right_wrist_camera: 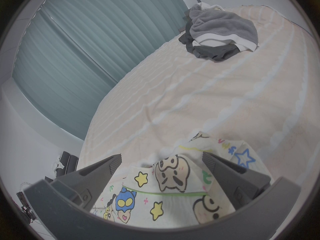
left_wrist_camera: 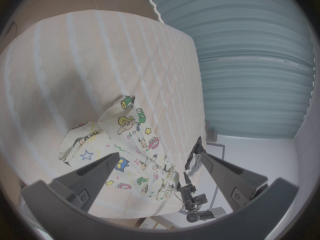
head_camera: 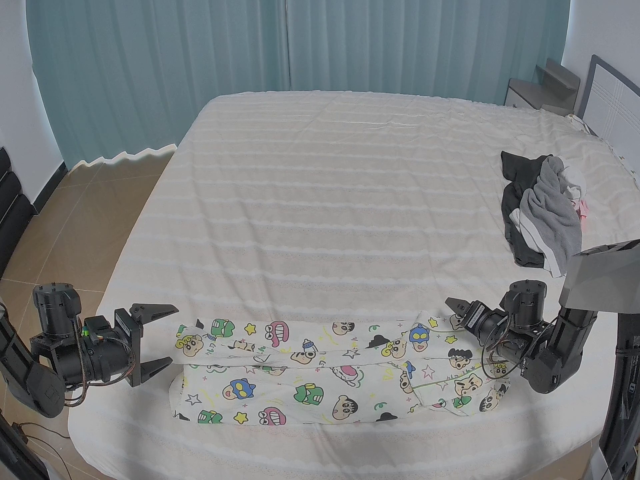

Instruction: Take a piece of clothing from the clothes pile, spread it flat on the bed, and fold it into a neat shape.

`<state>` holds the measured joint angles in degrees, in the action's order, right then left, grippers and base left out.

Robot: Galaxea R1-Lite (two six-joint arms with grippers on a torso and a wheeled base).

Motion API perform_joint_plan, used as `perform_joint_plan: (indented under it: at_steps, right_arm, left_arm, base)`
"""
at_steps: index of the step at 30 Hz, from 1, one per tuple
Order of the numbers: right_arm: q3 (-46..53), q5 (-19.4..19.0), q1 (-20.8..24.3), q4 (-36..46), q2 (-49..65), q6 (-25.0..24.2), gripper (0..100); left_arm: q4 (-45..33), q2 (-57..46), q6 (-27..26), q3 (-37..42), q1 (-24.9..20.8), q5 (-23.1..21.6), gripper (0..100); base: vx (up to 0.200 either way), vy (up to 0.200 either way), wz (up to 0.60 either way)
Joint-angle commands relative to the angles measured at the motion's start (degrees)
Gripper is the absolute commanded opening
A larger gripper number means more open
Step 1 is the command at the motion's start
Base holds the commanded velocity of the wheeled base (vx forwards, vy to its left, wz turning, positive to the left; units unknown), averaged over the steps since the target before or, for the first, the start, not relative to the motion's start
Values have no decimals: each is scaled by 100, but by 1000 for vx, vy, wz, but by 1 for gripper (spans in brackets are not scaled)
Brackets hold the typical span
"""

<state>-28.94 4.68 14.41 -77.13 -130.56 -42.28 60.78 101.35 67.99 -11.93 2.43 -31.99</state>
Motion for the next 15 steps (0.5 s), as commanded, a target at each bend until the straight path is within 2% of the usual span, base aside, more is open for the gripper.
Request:
perform_joint_plan:
  at_steps: [1, 4, 7, 9, 11, 12, 13, 15]
  right_arm:
    - [46, 68, 9, 40, 620, 44, 100]
    - [82, 68, 97, 75, 971, 88, 100]
    - [-94, 68, 440, 374, 1226, 299, 100]
    - [-419, 77, 554, 796, 1296, 598, 100]
    - [-797, 94, 677, 1297, 1375, 703, 100]
    - [-797, 94, 677, 1297, 1375, 703, 100]
    - [-1272, 103, 879, 2053, 1367, 703, 100]
    - [-1500, 94, 1011, 2466, 1288, 703, 100]
  left_arm:
    - [4, 16, -5, -2, 12, 0, 100]
    - [-5, 16, -5, -2, 12, 0, 100]
    - [4, 25, -5, -11, 4, 0, 100]
    - [4, 25, -5, -2, 4, 0, 100]
    - [-5, 25, -5, -2, 4, 0, 100]
    - [-5, 25, -5, -2, 4, 0, 100]
    - [4, 25, -5, -2, 4, 0, 100]
    - [4, 25, -5, -2, 4, 0, 100]
  base:
    - [0, 0, 0]
    - [0, 0, 0]
    - [0, 0, 0]
    - [0, 0, 0]
    - [0, 0, 0]
    - [0, 0, 0]
    - [0, 0, 0]
    - [0, 0, 0]
